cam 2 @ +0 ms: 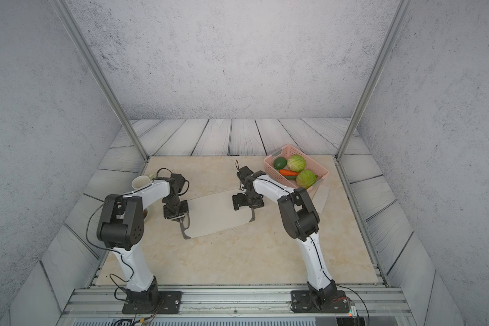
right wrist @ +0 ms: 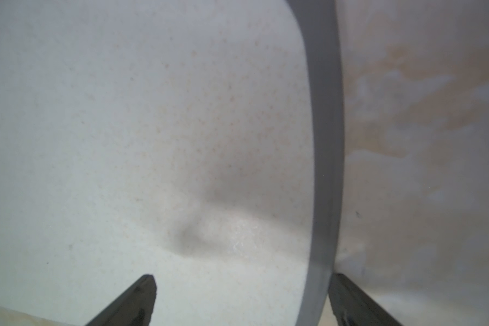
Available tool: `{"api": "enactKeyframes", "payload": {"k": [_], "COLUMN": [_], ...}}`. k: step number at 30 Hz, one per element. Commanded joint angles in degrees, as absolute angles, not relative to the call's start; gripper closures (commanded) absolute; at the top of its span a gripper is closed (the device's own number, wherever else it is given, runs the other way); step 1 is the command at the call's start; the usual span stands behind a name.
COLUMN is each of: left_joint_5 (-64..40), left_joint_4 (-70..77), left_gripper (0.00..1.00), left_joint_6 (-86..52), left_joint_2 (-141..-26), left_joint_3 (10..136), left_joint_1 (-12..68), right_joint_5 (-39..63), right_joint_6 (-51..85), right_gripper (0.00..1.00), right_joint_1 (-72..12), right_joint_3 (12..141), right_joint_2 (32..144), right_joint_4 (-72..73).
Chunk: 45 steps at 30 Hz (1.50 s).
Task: Align the knife with the edge of the cutting board
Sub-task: Move the work surface to the center of the board.
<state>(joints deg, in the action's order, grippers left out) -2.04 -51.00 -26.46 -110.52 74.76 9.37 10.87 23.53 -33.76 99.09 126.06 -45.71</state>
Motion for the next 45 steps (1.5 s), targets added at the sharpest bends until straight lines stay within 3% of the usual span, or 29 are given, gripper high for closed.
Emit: {"api": "enactKeyframes", "payload": {"k": [1, 23, 33, 37, 45], "left_joint_5": [-3.66, -5.37, -5.18, -5.01, -2.57], "left_joint_4": [-52.14, -47.84, -46.5, -46.49, -46.59], "left_gripper": [1.0, 1.0, 0.95, 0.86, 0.44], "left_joint_6": [-25.7, -25.99, -26.97, -27.3, -27.76], "left_joint_2": [-111.84, -110.17, -108.86, -108.12, -104.19], "left_joint_3": [76.54, 74.64, 73.87, 73.74, 73.45], "left_joint_1": [10.93, 19.52, 20.57, 20.56, 20.14], "right_joint_5": [12.06, 11.03, 9.24, 8.68, 7.29], "right_joint_6": [25.28, 35.89, 41.51, 41.99, 40.7], "right_gripper": [0.01, 0.01, 0.01, 0.01, 0.01], "right_joint_1": [-33.87, -33.37, -33.42, -33.42, -33.48], "right_joint_3": [95.23, 71.6, 61.03, 59.23, 59.3], "right_joint_2": [123.07, 109.69, 103.02, 101.34, 98.42], "right_joint_4": [-43.4, -30.74, -26.0, -25.68, -28.03]}}
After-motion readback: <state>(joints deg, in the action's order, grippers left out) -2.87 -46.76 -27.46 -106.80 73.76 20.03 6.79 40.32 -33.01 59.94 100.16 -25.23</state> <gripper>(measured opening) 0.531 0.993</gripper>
